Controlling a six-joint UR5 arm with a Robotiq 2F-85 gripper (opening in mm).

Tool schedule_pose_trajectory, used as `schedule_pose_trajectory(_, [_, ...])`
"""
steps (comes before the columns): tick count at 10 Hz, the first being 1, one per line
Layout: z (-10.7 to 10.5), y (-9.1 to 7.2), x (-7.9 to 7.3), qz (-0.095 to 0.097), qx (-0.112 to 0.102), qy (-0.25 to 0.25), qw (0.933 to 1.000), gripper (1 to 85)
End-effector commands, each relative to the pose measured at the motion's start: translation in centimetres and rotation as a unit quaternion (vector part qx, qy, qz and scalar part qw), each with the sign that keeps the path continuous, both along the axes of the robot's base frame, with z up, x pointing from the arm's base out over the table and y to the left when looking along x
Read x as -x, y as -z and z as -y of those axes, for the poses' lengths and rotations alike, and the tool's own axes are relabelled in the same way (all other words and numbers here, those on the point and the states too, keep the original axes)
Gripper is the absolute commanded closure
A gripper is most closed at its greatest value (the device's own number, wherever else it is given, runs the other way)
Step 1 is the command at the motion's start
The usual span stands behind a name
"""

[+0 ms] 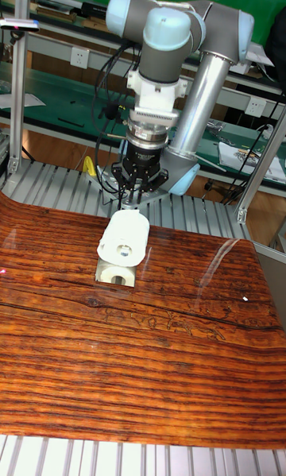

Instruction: Take the roll of paper down from the shelf

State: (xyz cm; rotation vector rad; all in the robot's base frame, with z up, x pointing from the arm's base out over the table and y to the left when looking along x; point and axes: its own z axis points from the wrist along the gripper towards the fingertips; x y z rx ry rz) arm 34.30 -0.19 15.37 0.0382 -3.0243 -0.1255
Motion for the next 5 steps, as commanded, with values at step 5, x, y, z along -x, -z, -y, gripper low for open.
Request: schedule_pose_trajectory(5, [-0.1,2.6,-2.4,0.029,-0.012,-0.011,0.9994,6.3])
